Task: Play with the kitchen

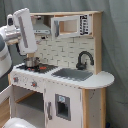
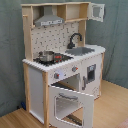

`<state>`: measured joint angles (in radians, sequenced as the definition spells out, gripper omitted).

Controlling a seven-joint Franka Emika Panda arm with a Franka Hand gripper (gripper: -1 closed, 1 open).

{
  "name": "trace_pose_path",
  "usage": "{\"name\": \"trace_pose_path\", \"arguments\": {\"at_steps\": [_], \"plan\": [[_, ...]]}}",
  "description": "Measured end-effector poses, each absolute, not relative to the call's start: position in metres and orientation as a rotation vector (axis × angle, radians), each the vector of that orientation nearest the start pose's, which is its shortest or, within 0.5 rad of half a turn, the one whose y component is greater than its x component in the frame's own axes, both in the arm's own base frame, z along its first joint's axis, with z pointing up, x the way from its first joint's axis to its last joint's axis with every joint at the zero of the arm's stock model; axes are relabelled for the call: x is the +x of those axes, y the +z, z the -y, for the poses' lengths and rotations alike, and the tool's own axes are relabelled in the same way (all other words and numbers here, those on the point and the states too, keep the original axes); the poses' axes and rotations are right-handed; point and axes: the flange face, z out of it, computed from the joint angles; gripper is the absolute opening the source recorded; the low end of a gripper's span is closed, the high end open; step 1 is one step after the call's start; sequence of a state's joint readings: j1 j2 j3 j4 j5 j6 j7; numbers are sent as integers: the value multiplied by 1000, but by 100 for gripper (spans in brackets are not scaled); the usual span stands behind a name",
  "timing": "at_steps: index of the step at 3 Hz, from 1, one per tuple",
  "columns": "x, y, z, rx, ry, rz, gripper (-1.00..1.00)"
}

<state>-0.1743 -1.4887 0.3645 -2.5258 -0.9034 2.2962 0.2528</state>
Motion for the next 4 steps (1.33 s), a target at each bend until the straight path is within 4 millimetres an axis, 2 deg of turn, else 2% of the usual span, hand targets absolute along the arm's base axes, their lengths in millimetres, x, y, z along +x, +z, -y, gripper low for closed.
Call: {"name": "trace_pose_path", "arguments": {"at_steps": [2, 3, 4], "plan": [[153, 739, -68, 1636, 1333, -25, 100], [156, 738, -66, 1640, 1334, -27, 100], [159, 738, -64, 1644, 1334, -30, -100]]}}
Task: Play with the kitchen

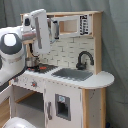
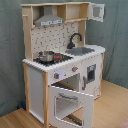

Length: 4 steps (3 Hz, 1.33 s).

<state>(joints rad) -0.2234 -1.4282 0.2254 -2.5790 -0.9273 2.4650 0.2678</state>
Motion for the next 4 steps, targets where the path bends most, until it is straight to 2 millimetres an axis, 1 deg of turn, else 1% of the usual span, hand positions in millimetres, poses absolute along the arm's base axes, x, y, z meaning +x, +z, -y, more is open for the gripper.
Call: {"name": "trace_pose_path", "arguments": {"at_steps": [1, 2, 3, 4], "plan": [[177, 735, -57, 1663, 1337, -46, -100], [202, 732, -50, 1675, 1341, -70, -100], [220, 733, -48, 1673, 1347, -99, -100], [241, 739, -53, 1666, 1351, -141, -100]]}}
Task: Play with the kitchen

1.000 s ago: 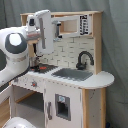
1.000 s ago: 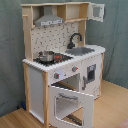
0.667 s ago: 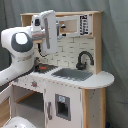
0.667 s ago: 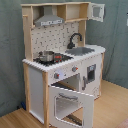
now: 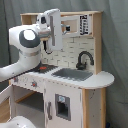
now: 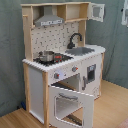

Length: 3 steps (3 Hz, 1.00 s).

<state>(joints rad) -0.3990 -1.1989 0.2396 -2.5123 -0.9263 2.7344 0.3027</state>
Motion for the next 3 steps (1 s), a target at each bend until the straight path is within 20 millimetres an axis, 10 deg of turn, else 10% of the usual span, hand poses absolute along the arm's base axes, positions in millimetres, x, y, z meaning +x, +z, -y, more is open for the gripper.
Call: {"name": "trace_pose_path", "arguments": {"at_steps": [3], "plan": [[312, 732, -121, 1696, 1375, -341, -100]]}}
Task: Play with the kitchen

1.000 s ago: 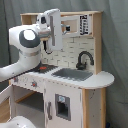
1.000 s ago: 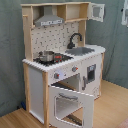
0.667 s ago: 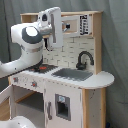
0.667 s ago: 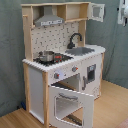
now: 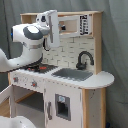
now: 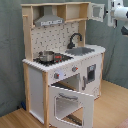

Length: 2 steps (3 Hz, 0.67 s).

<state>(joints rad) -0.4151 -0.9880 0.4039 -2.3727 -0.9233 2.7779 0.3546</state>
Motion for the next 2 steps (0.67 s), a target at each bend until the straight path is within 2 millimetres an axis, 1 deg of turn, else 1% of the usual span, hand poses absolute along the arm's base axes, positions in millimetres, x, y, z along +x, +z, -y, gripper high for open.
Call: {"name": "trace_pose_path", "arguments": {"at_steps": [1, 2], "plan": [[328, 732, -155, 1693, 1405, -404, -100], [346, 735, -177, 1701, 1424, -454, -100]]}}
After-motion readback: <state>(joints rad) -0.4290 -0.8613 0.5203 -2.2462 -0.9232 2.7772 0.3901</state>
